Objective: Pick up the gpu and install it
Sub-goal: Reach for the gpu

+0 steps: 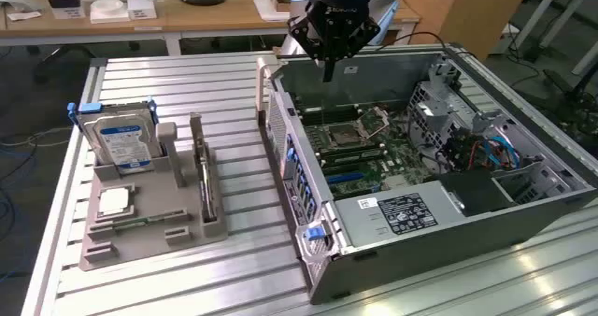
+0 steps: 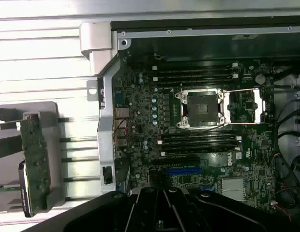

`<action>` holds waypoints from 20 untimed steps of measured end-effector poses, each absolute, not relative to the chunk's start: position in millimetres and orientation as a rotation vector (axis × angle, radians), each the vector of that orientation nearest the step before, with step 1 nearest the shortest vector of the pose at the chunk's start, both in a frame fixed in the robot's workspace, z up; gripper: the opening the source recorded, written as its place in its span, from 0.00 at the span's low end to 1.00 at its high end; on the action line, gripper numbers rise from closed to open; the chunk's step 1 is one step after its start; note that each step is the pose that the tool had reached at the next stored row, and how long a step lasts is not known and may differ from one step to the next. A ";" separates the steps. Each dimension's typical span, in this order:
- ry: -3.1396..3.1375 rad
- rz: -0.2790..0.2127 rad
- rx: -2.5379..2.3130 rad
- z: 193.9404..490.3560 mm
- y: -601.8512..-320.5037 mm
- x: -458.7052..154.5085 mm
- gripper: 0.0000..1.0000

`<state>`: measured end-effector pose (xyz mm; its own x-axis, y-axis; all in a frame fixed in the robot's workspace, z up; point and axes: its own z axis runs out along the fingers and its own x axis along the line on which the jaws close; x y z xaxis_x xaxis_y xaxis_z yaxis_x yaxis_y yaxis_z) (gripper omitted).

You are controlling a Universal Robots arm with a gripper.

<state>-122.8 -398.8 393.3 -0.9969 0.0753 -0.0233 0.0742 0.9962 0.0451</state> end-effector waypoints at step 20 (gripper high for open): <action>3.114 0.069 0.117 393.3 -398.8 -147.2 0.11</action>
<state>-147.2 -398.8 393.3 -0.9969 0.0753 -0.0233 0.0742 0.9962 0.0451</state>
